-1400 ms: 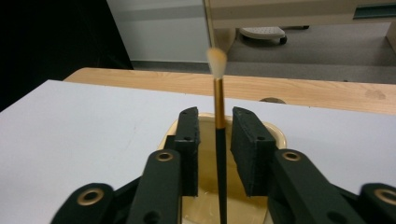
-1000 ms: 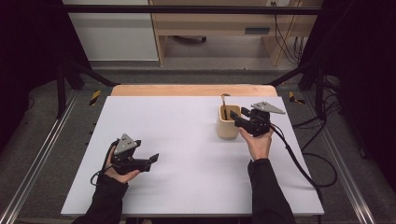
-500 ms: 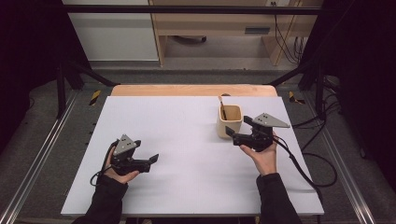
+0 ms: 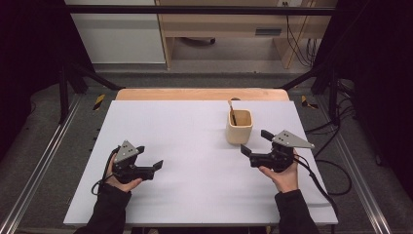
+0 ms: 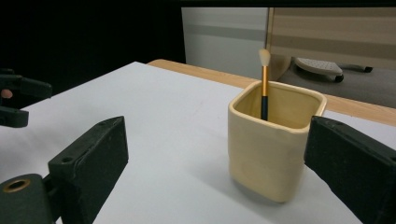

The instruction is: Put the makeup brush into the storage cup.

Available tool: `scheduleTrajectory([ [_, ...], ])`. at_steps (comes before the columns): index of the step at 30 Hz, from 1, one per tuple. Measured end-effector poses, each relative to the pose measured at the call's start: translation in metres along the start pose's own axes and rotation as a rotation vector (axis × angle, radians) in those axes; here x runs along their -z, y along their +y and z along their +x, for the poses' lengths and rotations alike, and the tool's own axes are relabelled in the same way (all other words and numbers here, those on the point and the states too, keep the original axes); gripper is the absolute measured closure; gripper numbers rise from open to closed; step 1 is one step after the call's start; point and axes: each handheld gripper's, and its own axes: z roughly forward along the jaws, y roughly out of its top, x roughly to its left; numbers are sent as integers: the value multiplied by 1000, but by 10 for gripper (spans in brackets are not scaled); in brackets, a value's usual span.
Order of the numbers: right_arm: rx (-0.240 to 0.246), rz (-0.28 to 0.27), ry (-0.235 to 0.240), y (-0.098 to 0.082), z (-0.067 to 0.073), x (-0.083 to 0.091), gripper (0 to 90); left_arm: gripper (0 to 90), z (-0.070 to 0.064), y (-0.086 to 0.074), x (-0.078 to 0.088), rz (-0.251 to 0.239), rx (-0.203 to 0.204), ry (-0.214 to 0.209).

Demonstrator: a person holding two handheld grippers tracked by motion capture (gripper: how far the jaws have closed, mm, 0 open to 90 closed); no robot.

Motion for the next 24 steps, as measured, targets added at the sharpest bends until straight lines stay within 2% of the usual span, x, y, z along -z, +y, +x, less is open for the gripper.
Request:
scheduleTrajectory([
  [6,17,1,-11,-6,-2,12,54,104,2,0,2,-2,12,7],
  [14,37,24,-22,-15,-4,19,42,101,5,-1,5,-8,19,16],
  [24,16,43,-36,-24,-9,20,48,98,9,-2,10,-27,30,26],
])
